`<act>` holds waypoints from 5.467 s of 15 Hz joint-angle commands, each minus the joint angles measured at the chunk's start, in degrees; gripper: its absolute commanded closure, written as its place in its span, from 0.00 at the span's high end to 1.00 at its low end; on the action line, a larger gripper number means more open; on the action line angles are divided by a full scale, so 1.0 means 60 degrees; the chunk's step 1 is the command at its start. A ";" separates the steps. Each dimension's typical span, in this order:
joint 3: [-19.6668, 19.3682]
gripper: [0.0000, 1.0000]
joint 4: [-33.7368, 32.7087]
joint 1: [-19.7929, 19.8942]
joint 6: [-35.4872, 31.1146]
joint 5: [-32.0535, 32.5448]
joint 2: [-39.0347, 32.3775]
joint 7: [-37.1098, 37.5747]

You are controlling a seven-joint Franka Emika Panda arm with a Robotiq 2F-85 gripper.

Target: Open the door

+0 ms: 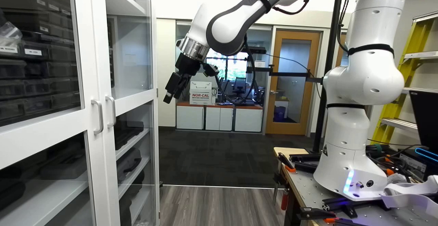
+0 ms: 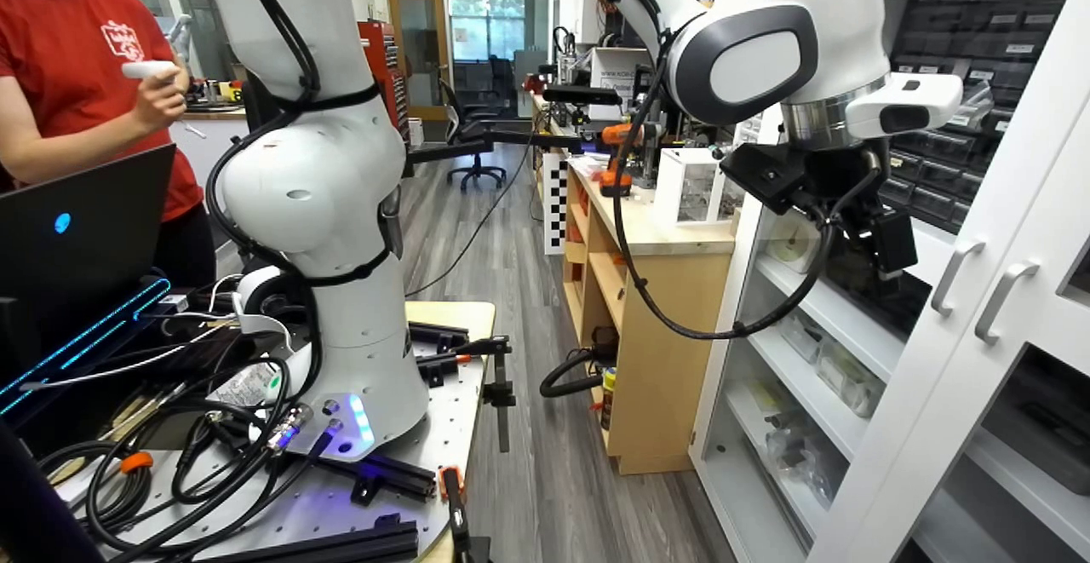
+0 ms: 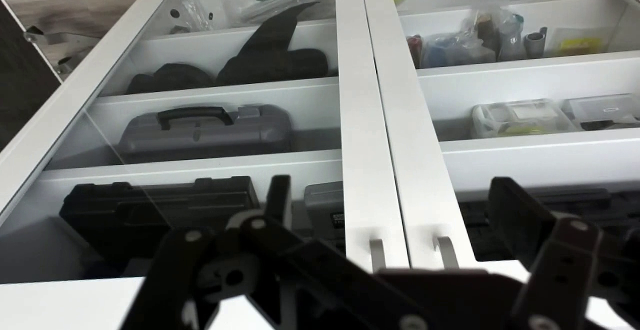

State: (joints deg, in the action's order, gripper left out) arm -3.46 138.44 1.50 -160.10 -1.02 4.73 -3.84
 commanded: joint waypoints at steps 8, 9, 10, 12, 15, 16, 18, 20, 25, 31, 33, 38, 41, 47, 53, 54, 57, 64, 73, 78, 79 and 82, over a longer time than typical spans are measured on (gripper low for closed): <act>0.0139 1.00 -0.0234 0.0030 -0.0038 0.0033 -0.0226 0.0134; 0.0150 1.00 -0.0281 -0.0001 -0.0201 -0.0075 -0.0377 0.0086; 0.0162 1.00 -0.0325 0.0007 -0.0302 -0.0031 -0.0482 0.0162; 0.0185 1.00 -0.0419 -0.0025 -0.0667 -0.0153 -0.0761 0.0061; 0.0257 1.00 -0.0664 -0.0042 -0.1313 -0.0253 -0.1262 -0.0029; 0.0284 1.00 -0.0783 -0.0031 -0.1408 -0.0202 -0.1428 0.0025; 0.0357 1.00 -0.1075 -0.0042 -0.1605 -0.0311 -0.1813 -0.0084; 0.0437 1.00 -0.1388 -0.0013 -0.1864 -0.0273 -0.2186 -0.0107; 0.0728 1.00 -0.2549 0.0136 -0.2213 -0.0342 -0.3178 -0.0284; 0.0860 1.00 -0.3772 0.0255 -0.2188 -0.0266 -0.4016 -0.0393; 0.0951 1.00 -0.4108 0.0310 -0.2184 -0.0286 -0.4270 -0.0468; 0.1041 1.00 -0.4704 0.0426 -0.2099 -0.0214 -0.4732 -0.0542; 0.0908 1.00 -0.4929 0.0440 -0.2081 -0.0093 -0.4919 -0.0645; 0.0915 0.72 -0.5235 0.0564 -0.2108 -0.0025 -0.5157 -0.0576; 0.0927 0.34 -0.5299 0.0553 -0.1878 -0.0078 -0.5052 -0.0483; 0.0933 0.28 -0.5303 0.0558 -0.1837 -0.0091 -0.5036 -0.0474; 0.0870 0.09 -0.5239 0.0514 -0.1654 -0.0086 -0.4920 -0.0393; 0.1307 0.04 -0.4569 0.0895 -0.1522 -0.0310 -0.4297 -0.0854; 0.2312 0.04 -0.3937 0.2385 -0.0496 -0.1002 -0.3470 -0.2219; 0.1903 0.04 -0.3752 0.2310 0.0110 -0.1449 -0.3065 -0.2701; 0.1821 0.04 -0.3684 0.2289 0.0156 -0.1494 -0.2984 -0.2753; 0.1786 0.04 -0.3329 0.2440 0.0368 -0.1887 -0.2581 -0.3192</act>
State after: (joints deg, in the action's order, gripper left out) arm 9.54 114.86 13.59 -160.21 -9.64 -16.84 -19.72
